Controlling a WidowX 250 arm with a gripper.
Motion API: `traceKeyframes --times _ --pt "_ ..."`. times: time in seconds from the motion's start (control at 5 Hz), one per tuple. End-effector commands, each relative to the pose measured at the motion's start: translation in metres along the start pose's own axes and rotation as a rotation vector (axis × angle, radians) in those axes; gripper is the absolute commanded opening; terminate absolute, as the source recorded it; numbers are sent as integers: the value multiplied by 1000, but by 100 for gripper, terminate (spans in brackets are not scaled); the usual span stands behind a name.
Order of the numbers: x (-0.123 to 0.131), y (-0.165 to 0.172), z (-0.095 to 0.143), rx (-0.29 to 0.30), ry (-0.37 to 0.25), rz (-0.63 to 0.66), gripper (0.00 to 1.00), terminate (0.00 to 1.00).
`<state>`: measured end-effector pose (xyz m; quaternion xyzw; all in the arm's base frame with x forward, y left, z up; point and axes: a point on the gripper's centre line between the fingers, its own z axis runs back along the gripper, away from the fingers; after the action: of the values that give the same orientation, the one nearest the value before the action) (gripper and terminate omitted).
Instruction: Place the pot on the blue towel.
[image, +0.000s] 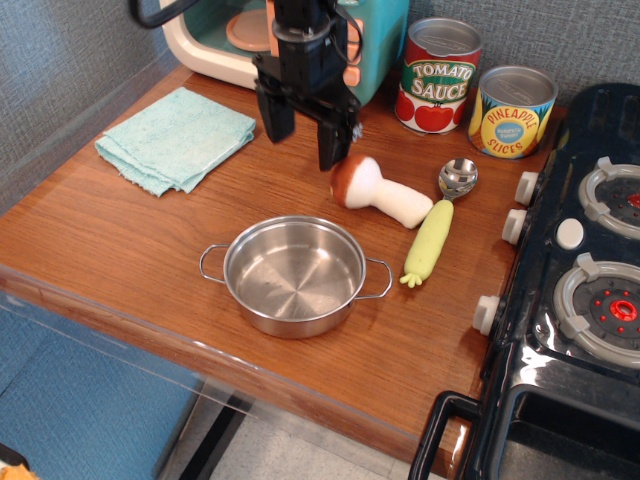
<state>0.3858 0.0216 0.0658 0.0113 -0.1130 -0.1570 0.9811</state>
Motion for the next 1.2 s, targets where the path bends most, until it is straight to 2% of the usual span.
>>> traceKeyframes --times 0.0,0.2,0.4,0.6,1.0 --pt "-41 -30 64 -69 -139 -225 100 0" --pt "-73 -38 66 -98 -123 -325 100 0" --pt "-100 -46 63 -87 -107 -421 100 0" --pt "-125 -62 52 -109 -73 -518 100 0" --pt "-136 -85 27 -85 -23 -574 100 0"
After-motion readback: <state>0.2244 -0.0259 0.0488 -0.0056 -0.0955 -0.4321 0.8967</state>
